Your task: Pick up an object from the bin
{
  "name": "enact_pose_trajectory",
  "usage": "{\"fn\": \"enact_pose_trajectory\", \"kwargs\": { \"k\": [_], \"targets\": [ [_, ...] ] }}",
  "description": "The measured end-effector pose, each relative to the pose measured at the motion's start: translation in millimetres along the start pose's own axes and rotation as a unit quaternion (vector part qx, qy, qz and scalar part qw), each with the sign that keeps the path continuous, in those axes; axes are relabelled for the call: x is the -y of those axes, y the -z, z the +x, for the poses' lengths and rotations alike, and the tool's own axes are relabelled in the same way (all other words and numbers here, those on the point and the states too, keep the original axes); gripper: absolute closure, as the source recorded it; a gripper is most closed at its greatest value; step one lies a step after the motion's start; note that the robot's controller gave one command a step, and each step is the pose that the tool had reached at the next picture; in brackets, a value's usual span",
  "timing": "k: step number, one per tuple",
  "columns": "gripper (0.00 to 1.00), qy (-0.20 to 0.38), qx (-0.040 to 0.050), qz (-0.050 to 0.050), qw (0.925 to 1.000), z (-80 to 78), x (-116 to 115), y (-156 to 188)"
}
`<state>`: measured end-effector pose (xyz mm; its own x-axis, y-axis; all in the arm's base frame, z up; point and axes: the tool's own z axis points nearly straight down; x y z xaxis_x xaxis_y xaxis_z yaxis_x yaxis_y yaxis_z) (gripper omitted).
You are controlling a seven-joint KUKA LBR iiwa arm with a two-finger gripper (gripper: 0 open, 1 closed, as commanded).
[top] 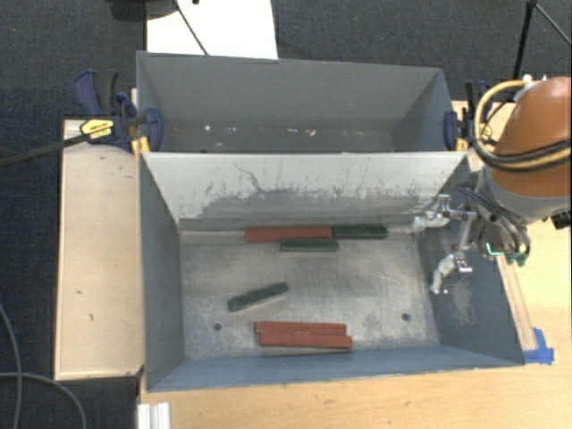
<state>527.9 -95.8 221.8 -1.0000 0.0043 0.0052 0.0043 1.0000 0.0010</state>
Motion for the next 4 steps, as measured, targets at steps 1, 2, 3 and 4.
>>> {"fn": "enact_pose_trajectory", "kwargs": {
  "k": [1,2,3,4],
  "targets": [
    [0.0,0.001,0.0041,0.001,1.0,-1.6,-0.2,4.4],
    [0.0,0.012,0.007,0.001,0.9999,7.0,-39.9,-47.8],
    [0.0,0.022,-0.0024,0.0,0.9998,40.9,-79.7,-60.0],
    [0.0,0.036,0.0085,0.001,0.9993,24.4,-84.9,-93.3]
  ]
}}
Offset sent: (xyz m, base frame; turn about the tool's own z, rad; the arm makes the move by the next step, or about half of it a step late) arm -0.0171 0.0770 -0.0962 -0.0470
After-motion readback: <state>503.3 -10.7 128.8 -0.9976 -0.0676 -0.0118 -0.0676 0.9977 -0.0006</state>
